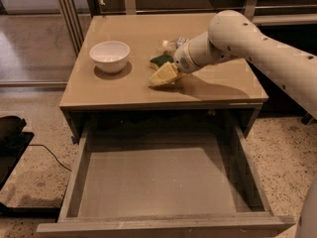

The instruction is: Place sponge into top drawer

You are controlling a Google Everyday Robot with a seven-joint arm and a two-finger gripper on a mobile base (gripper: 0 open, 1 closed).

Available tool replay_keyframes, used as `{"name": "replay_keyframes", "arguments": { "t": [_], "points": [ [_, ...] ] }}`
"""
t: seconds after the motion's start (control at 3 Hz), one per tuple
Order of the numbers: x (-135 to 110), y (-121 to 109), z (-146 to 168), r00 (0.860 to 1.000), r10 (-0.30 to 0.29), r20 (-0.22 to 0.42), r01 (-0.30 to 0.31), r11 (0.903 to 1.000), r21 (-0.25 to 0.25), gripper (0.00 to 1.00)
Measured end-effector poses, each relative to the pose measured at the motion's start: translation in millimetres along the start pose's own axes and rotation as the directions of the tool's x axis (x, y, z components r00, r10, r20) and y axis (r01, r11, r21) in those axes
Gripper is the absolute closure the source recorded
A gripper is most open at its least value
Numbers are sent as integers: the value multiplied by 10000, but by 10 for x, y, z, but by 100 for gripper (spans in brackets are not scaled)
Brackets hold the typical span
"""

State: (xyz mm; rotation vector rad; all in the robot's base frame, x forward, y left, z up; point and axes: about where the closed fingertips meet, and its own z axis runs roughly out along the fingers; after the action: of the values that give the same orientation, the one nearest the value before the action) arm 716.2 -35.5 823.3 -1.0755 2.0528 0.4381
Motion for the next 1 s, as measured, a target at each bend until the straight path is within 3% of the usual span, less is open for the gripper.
{"name": "replay_keyframes", "arguments": {
  "t": [1.0],
  "points": [
    [0, 1, 1, 10000, 0, -1, 0, 10000, -2, 88]
  ]
}}
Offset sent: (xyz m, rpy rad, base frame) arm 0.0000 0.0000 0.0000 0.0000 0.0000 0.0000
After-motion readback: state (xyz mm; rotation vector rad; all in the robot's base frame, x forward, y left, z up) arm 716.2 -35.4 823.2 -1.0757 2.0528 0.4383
